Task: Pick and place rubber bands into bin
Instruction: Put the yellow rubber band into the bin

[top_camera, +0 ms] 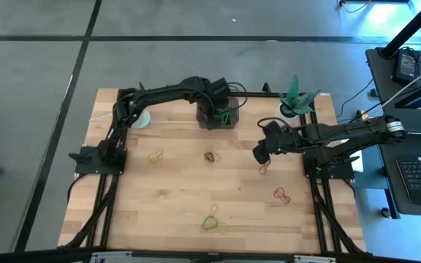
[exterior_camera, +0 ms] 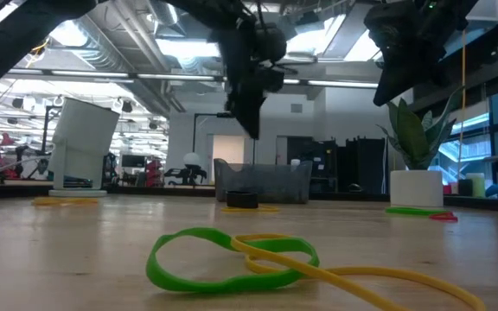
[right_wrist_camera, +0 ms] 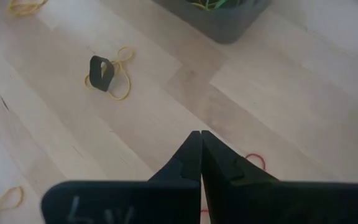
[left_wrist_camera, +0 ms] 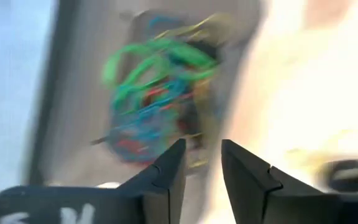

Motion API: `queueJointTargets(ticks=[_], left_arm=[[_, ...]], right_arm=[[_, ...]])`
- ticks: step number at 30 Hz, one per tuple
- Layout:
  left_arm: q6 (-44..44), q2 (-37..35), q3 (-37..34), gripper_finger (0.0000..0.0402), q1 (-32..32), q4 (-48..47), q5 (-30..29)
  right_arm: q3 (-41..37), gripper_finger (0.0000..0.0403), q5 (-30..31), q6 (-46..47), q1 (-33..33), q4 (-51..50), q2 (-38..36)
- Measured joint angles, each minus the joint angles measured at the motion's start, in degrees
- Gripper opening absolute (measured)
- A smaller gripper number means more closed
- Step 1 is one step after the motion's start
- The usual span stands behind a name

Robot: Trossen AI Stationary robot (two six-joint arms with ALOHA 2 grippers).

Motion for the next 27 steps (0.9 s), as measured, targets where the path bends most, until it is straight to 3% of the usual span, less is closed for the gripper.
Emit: queueJointTargets(ticks=[4,6,8,13,17,21,27], left_arm=[[-4.83,0.0,0.75,0.0079,-0.05,-1.67,12.87],[-6.81,0.02,0.67,0.0071,-0.33,-3.97,15.93],[-8.55,0.0,0.67,0.0062,-1.2,-6.93,14.02],[-13.61,-1.09,0.24,0.0027,-6.56,-12.15,0.48],[-15.72,-5.42,-4.06,0.0004,-12.1,-9.98,-3.57],[-18.52,-12.26,-12.87,0.0002,-16.8,-5.02,-5.23],[-23.63,-28.0,-32.68,0.0002,-21.64,7.0,-4.69]], right_arm=[[0.0,0.0004,-0.02,-2.48,0.0,0.38,0.0],[0.0,0.0004,0.0,-2.64,0.0,0.36,0.0],[0.0,0.0004,0.0,-2.69,0.0,0.36,0.0],[0.0,0.0004,0.0,-2.67,0.0,0.34,0.0],[0.0,0.0004,0.0,-2.55,0.0,0.34,0.0],[0.0,0.0004,0.0,-2.16,0.0,1.88,0.0],[-0.02,0.0002,0.0,-8.92,0.3,9.61,0.0]])
